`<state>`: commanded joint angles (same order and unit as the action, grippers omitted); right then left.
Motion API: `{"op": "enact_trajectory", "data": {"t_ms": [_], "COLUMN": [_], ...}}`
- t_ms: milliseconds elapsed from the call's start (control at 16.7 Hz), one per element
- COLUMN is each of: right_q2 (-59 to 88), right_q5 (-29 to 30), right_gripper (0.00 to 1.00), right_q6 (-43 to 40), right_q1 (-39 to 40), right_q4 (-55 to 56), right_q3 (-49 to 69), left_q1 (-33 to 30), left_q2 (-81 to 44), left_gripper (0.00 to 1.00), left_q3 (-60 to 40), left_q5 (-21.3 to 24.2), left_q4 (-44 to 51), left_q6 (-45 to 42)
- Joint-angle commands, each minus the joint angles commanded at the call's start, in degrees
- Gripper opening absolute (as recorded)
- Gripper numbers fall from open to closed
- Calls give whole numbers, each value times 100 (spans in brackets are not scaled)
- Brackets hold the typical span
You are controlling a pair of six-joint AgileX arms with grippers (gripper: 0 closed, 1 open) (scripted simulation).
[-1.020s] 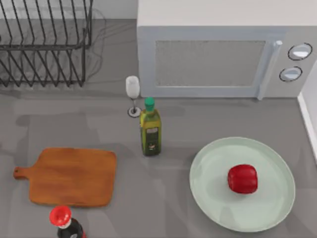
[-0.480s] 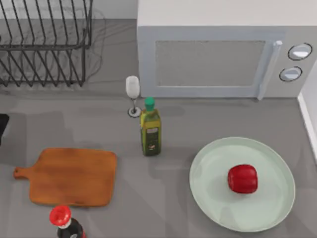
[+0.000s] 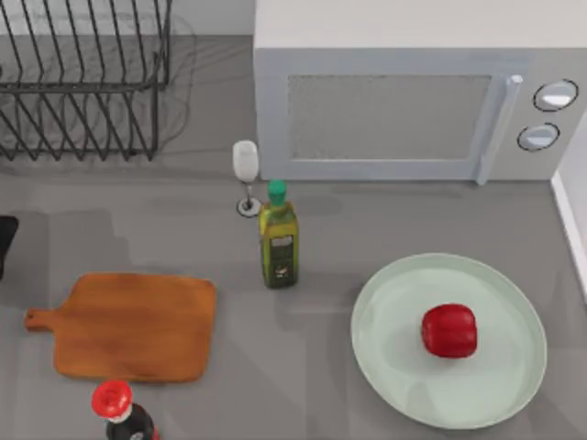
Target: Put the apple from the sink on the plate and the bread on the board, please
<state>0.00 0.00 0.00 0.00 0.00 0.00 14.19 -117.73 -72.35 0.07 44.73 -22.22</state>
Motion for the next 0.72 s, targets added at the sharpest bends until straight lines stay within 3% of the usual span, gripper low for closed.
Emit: {"op": "enact_trajectory", "data": {"t_ms": [660,720], "right_q2": [0,0], "right_q5": [0,0], "right_gripper": [100,100], "right_q6": [0,0], "right_q1": [0,0], "right_q4": [0,0], "right_q3": [0,0], "left_q1": [0,0], "left_q2": [0,0], "left_gripper": [2,0], "left_q3": [0,0], "left_q5": [0,0], "left_q4": [0,0], "left_q6": [0,0]}}
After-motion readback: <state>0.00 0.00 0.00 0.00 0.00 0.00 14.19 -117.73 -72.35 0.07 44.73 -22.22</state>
